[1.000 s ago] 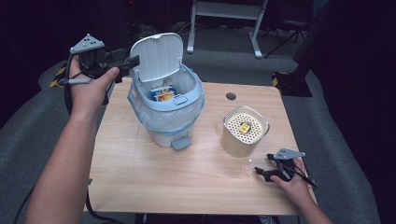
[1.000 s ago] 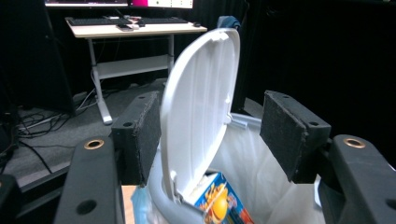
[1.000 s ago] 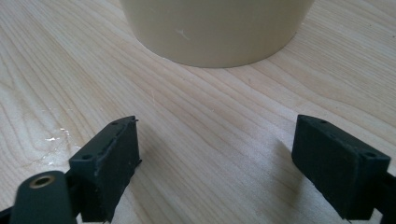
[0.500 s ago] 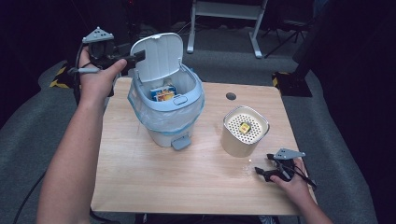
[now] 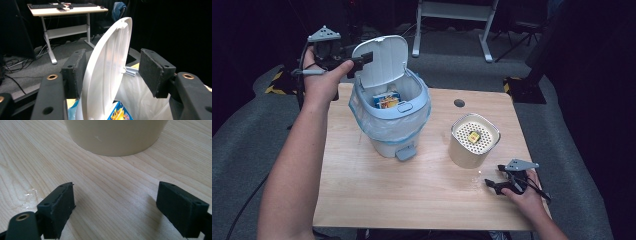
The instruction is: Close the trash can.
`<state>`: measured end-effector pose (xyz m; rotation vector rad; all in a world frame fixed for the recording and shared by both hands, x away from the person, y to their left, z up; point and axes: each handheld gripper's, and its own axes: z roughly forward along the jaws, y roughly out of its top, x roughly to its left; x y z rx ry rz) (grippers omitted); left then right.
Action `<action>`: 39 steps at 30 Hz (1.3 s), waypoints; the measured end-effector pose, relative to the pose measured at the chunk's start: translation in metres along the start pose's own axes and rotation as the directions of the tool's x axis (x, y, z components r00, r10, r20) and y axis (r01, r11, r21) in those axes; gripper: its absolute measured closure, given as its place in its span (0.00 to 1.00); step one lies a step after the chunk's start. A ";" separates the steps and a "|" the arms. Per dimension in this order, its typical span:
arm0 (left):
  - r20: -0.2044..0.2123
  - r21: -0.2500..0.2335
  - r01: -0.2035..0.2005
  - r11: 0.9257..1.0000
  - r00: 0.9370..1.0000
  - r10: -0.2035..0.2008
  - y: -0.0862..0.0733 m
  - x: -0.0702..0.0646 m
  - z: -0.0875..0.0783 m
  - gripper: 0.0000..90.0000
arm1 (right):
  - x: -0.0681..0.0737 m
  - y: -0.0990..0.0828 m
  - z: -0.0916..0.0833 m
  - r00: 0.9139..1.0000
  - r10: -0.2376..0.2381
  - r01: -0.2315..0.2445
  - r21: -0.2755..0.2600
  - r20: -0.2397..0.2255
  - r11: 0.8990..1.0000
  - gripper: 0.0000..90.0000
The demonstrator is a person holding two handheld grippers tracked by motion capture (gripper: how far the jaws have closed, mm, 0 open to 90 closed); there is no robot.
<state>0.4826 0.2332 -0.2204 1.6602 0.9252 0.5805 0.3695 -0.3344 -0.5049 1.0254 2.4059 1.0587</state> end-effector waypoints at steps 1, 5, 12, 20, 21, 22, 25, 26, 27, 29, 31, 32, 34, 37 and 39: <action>0.003 0.001 0.001 1.000 1.000 -0.001 0.000 0.000 -0.001 0.46 | 0.000 0.000 0.000 1.000 0.000 0.000 0.000 0.000 1.000 0.17; 0.056 -0.004 0.028 1.000 0.998 -0.028 -0.002 -0.004 -0.004 0.48 | 0.000 0.000 0.000 1.000 0.000 0.000 0.001 0.001 1.000 0.17; 0.163 0.015 0.053 0.998 0.985 -0.054 -0.017 -0.023 -0.014 0.49 | 0.000 0.000 0.000 1.000 -0.002 0.002 0.001 0.000 1.000 0.17; 0.182 0.084 -0.035 0.996 0.983 0.020 -0.039 -0.053 -0.007 0.48 | 0.000 0.000 0.000 1.000 -0.003 0.003 0.001 0.000 1.000 0.17; 0.188 0.099 -0.044 0.994 0.982 0.024 -0.041 -0.057 -0.005 0.48 | 0.000 0.000 0.000 1.000 -0.003 0.003 0.002 0.000 1.000 0.17; 0.198 0.119 -0.049 0.992 0.980 0.024 -0.043 -0.060 -0.003 0.48 | 0.000 0.000 0.000 1.000 -0.003 0.003 0.002 0.001 1.000 0.17; 0.239 0.164 -0.056 0.985 0.971 0.016 -0.050 -0.070 0.005 0.48 | 0.000 0.000 0.000 1.000 -0.002 0.002 0.002 0.000 1.000 0.17; 0.240 0.169 -0.058 0.984 0.971 0.016 -0.051 -0.072 0.006 0.48 | 0.000 0.000 0.000 1.000 -0.003 0.003 0.001 0.000 1.000 0.17; 0.241 0.170 -0.057 0.984 0.971 0.015 -0.052 -0.074 0.008 0.48 | 0.000 0.000 0.000 1.000 -0.002 0.002 0.001 0.000 1.000 0.17; 0.240 0.171 -0.046 0.984 0.971 0.003 -0.053 -0.075 0.012 0.49 | 0.000 0.000 0.000 1.000 -0.003 0.003 0.001 0.000 1.000 0.17; 0.230 0.185 -0.038 0.982 0.973 -0.006 -0.053 -0.075 0.014 0.51 | 0.000 0.000 0.000 1.000 -0.002 0.002 0.002 0.000 1.000 0.17; 0.216 0.186 -0.035 0.982 0.976 -0.006 -0.053 -0.076 0.016 0.53 | 0.000 0.000 0.000 1.000 -0.003 0.003 0.002 0.000 1.000 0.17; 0.197 0.193 -0.027 0.981 0.980 -0.012 -0.054 -0.076 0.019 0.54 | 0.000 0.000 0.000 1.000 -0.003 0.003 0.001 0.000 1.000 0.17; 0.142 0.200 -0.043 0.979 0.990 0.014 -0.054 -0.079 0.025 0.56 | 0.000 0.000 0.000 1.000 -0.003 0.003 0.002 0.000 1.000 0.17; 0.123 0.207 -0.058 0.977 0.992 0.033 -0.054 -0.081 0.027 0.56 | 0.000 0.000 0.000 1.000 -0.002 0.002 0.002 0.000 1.000 0.17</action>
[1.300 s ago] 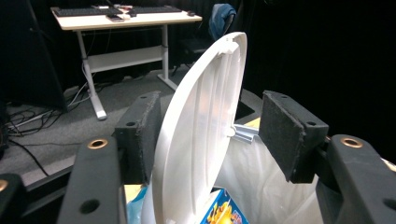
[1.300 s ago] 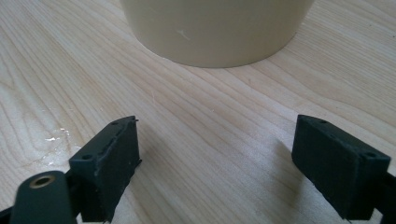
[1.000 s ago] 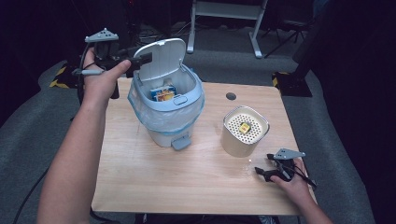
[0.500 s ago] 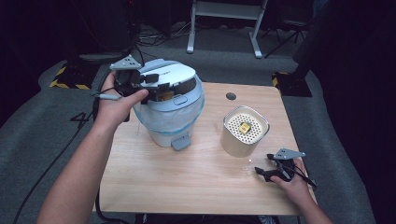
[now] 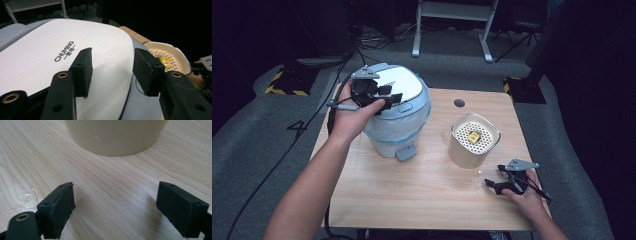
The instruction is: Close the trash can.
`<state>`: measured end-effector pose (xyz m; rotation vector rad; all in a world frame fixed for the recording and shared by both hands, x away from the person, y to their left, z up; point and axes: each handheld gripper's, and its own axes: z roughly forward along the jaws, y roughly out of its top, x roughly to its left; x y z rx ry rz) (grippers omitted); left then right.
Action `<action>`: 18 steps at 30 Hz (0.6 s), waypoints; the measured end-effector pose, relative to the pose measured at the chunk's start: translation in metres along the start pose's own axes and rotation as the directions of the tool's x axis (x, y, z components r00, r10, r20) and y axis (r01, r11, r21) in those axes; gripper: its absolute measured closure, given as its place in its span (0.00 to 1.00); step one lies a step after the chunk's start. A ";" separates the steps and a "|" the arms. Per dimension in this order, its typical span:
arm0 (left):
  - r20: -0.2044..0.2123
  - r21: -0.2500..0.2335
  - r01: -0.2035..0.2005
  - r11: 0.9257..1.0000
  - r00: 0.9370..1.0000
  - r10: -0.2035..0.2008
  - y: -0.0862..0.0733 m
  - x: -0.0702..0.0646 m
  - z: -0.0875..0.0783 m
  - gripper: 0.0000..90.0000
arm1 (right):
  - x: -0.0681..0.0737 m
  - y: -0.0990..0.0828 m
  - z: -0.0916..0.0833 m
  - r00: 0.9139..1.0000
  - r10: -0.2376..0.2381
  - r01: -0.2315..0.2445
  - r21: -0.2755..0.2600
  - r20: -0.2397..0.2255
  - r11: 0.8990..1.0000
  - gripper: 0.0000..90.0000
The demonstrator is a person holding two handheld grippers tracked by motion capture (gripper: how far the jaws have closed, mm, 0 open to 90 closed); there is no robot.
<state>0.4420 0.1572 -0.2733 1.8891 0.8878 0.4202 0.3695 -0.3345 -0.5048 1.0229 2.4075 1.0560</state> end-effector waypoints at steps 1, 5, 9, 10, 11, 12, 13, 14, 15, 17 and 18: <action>-0.013 -0.002 -0.011 1.000 1.000 0.011 0.000 -0.001 0.002 0.56 | 0.000 0.000 0.000 1.000 0.000 0.000 0.000 0.000 1.000 0.17; -0.057 0.004 -0.056 0.998 0.997 0.056 0.002 -0.003 0.007 0.56 | 0.000 0.000 0.000 1.000 0.000 0.000 0.000 0.000 1.000 0.17; -0.063 0.000 -0.065 0.998 0.996 0.065 0.001 -0.003 0.007 0.58 | 0.000 0.000 0.000 1.000 0.000 0.000 0.000 0.000 1.000 0.17; -0.065 -0.004 -0.067 0.998 0.996 0.067 0.001 -0.002 0.007 0.60 | 0.000 0.000 0.000 1.000 0.000 0.000 0.000 0.000 1.000 0.17; -0.065 -0.004 -0.067 0.998 0.996 0.066 0.001 -0.002 0.007 0.61 | 0.000 0.000 0.000 1.000 0.000 0.000 0.000 0.000 1.000 0.17; -0.065 -0.004 -0.066 0.998 0.996 0.065 0.000 -0.002 0.007 0.63 | 0.000 0.000 0.000 1.000 -0.001 0.001 0.000 0.000 1.000 0.17; -0.061 -0.004 -0.069 0.998 0.996 0.069 0.000 -0.002 0.007 0.64 | 0.000 0.000 0.000 1.000 0.000 0.000 0.000 0.000 1.000 0.17; -0.057 -0.001 -0.073 0.997 0.996 0.073 0.000 -0.002 0.007 0.65 | 0.000 0.000 0.000 1.000 0.000 0.000 0.000 0.000 1.000 0.17; -0.058 0.003 -0.072 0.997 0.996 0.072 0.001 -0.002 0.007 0.65 | 0.000 0.000 0.000 1.000 0.000 0.000 0.000 0.000 1.000 0.17; -0.066 0.014 -0.072 0.997 0.995 0.073 0.002 -0.003 0.008 0.66 | 0.000 0.000 0.000 1.000 -0.001 0.001 0.001 0.001 1.000 0.17; -0.072 0.027 -0.076 0.997 0.994 0.078 0.004 -0.004 0.008 0.66 | 0.000 0.000 0.000 1.000 0.000 0.000 0.000 0.000 1.000 0.17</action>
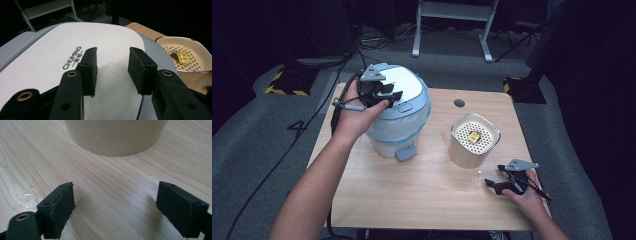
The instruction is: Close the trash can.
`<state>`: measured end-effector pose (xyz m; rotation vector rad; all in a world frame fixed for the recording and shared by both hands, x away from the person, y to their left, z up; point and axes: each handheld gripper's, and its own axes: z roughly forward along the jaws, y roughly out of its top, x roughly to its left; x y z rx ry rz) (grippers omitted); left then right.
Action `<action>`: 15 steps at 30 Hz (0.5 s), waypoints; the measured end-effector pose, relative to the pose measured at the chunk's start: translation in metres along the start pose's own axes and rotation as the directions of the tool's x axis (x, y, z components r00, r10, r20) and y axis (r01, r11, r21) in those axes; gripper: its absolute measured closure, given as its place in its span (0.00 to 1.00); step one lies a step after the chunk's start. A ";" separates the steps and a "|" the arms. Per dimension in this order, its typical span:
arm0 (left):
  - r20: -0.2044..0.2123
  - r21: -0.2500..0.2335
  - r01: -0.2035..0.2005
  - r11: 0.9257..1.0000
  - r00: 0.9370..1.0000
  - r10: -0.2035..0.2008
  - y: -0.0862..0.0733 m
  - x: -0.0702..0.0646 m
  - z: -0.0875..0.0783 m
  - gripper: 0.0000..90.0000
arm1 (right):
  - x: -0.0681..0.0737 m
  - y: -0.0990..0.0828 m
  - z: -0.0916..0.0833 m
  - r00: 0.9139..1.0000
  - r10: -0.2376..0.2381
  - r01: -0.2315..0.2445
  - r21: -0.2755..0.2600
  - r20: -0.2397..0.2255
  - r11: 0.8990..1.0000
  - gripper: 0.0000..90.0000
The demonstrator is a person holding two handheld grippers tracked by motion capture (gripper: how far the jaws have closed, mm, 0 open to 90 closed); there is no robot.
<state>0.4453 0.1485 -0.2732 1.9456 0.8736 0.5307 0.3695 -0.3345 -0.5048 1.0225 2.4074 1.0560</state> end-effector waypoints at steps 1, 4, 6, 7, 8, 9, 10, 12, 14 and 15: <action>-0.003 0.003 0.002 1.000 1.000 -0.002 0.001 -0.001 0.000 0.66 | 0.000 0.000 0.000 1.000 0.000 0.000 0.000 0.000 1.000 0.17; -0.009 0.011 0.007 1.000 1.000 -0.007 0.001 -0.002 0.000 0.66 | 0.000 0.000 0.000 1.000 0.000 0.000 0.000 0.000 1.000 0.17; -0.017 0.021 0.012 1.000 1.000 -0.011 0.003 -0.003 0.000 0.66 | 0.000 0.000 0.000 1.000 0.000 0.000 0.000 0.000 1.000 0.17; -0.024 0.026 0.010 1.000 1.000 -0.010 0.003 -0.004 0.000 0.66 | 0.000 0.000 0.000 1.000 -0.001 0.001 0.000 0.000 1.000 0.17; -0.034 0.055 -0.013 0.998 0.999 0.015 0.003 -0.005 0.001 0.66 | 0.000 0.000 0.000 1.000 0.000 0.000 0.000 0.000 1.000 0.17; -0.042 0.044 -0.024 0.999 0.999 0.026 0.003 -0.007 0.003 0.69 | 0.000 0.000 0.000 1.000 -0.001 0.001 0.000 0.000 1.000 0.17; -0.036 0.037 -0.025 0.999 0.999 0.027 0.002 -0.009 0.003 0.69 | 0.000 0.000 0.000 1.000 -0.001 0.001 0.001 0.001 1.000 0.17; -0.016 0.020 -0.032 0.999 0.999 0.033 0.000 -0.009 0.004 0.69 | 0.000 0.000 0.000 1.000 0.000 0.000 0.001 0.001 1.000 0.17; -0.003 0.006 -0.040 0.999 0.999 0.040 -0.001 -0.007 0.004 0.69 | 0.000 0.000 0.000 1.000 0.000 0.000 0.000 0.000 1.000 0.17; 0.004 0.002 -0.042 0.999 0.999 0.042 -0.001 -0.006 0.004 0.69 | 0.000 0.000 0.000 1.000 0.001 -0.001 0.000 0.000 1.000 0.17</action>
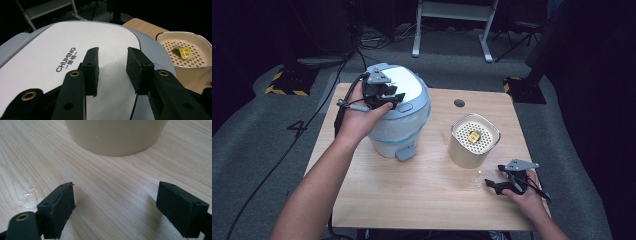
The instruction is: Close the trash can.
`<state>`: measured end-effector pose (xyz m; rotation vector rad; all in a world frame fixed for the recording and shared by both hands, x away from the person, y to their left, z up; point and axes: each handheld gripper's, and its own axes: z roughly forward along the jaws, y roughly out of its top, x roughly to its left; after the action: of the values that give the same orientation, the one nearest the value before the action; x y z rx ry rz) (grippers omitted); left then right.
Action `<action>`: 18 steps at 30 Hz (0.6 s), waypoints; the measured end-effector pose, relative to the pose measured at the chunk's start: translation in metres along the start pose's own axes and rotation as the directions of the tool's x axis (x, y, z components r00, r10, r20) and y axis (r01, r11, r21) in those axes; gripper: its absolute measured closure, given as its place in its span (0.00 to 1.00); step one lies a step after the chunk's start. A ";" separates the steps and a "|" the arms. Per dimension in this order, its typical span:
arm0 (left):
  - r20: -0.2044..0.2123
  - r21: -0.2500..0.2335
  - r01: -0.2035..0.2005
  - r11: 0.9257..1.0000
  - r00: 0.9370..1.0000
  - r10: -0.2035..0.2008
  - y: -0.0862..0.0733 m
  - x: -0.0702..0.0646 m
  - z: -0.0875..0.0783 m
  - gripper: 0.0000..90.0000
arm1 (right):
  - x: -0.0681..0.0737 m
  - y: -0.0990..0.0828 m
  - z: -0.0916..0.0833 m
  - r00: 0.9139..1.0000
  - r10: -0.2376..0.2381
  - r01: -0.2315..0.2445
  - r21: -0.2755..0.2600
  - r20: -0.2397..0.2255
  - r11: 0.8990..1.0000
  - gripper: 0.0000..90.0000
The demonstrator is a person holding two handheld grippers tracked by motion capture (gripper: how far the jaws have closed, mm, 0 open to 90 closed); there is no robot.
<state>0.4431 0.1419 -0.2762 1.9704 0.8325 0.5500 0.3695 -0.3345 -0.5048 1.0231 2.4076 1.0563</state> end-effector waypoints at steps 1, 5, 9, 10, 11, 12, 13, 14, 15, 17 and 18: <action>-0.002 -0.005 0.001 1.000 1.000 -0.001 0.000 0.000 0.000 0.66 | 0.000 0.000 0.000 1.000 0.000 0.000 0.000 0.000 1.000 0.17; 0.029 -0.048 0.028 0.998 0.999 -0.027 0.001 -0.001 -0.008 0.50 | 0.000 0.000 0.000 1.000 0.000 0.000 0.000 0.000 1.000 0.17; 0.073 -0.084 0.030 0.996 0.997 -0.024 0.000 -0.010 -0.021 0.47 | 0.000 0.000 0.000 1.000 0.000 0.000 0.000 0.000 1.000 0.17; 0.079 -0.083 0.025 0.996 0.997 -0.019 -0.001 -0.012 -0.023 0.46 | 0.000 0.000 0.000 1.000 0.000 0.000 0.000 0.000 1.000 0.17; 0.090 -0.082 0.015 0.997 0.996 -0.008 -0.002 -0.015 -0.025 0.45 | 0.000 0.000 0.000 1.000 0.000 0.000 0.000 0.000 1.000 0.17; 0.107 -0.080 0.009 0.997 0.994 0.000 -0.005 -0.019 -0.028 0.45 | 0.000 0.000 0.000 1.000 0.000 0.000 0.000 0.000 1.000 0.17; 0.124 -0.076 -0.002 0.997 0.992 0.012 -0.008 -0.023 -0.031 0.45 | 0.000 0.000 0.000 1.000 0.000 0.000 0.000 0.000 1.000 0.17; 0.129 -0.079 -0.005 0.997 0.991 0.015 -0.010 -0.025 -0.032 0.44 | 0.000 0.000 0.000 1.000 0.000 0.000 0.000 0.000 1.000 0.17; 0.143 -0.076 -0.016 0.997 0.989 0.027 -0.012 -0.027 -0.034 0.44 | 0.000 0.000 0.000 1.000 0.000 0.000 0.000 0.000 1.000 0.17; 0.168 -0.082 -0.026 0.996 0.985 0.039 -0.017 -0.032 -0.039 0.44 | 0.000 0.000 0.000 1.000 0.000 0.000 0.000 0.000 1.000 0.17; 0.180 -0.085 -0.029 0.996 0.983 0.044 -0.020 -0.035 -0.042 0.44 | 0.000 0.000 0.000 1.000 0.000 0.000 0.000 0.000 1.000 0.17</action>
<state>0.3853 0.1471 -0.2746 1.9312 0.6511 0.4113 0.3695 -0.3345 -0.5048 1.0232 2.4077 1.0565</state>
